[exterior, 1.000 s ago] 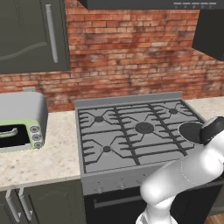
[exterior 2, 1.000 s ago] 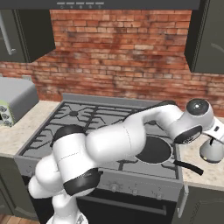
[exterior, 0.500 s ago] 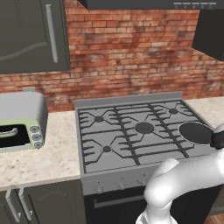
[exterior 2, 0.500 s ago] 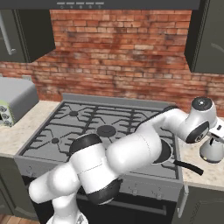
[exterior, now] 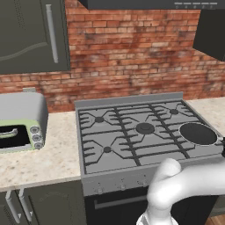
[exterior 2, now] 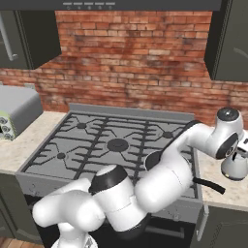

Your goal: Pick the kettle from the counter and place it on a stove burner. Then turn the burner on.

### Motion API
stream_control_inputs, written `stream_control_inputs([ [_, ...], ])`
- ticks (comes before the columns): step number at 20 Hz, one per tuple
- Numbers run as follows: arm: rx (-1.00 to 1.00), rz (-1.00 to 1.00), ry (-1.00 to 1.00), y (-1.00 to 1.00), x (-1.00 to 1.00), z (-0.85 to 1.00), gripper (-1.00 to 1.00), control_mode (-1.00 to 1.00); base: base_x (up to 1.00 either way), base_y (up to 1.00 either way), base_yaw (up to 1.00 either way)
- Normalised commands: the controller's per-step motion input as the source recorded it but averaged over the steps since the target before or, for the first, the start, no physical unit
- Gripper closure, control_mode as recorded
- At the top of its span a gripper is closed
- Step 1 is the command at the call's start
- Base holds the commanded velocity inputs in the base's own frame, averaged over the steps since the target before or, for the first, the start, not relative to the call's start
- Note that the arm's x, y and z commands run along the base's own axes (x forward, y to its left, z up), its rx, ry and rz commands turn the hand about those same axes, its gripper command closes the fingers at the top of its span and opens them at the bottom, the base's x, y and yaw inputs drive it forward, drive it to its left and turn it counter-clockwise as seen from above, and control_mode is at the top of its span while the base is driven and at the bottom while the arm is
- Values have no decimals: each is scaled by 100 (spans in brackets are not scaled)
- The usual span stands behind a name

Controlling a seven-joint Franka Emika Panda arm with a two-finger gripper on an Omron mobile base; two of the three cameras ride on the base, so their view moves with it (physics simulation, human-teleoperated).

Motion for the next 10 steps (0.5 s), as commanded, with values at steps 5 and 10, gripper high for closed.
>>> stream_control_inputs([
  [5, 0, 0, 1, -6, 2, -15, -100, -100, 0, 0, 0],
  [10, 0, 0, 0, -5, 7, -22, -100, -100, 0, 0, 0],
])
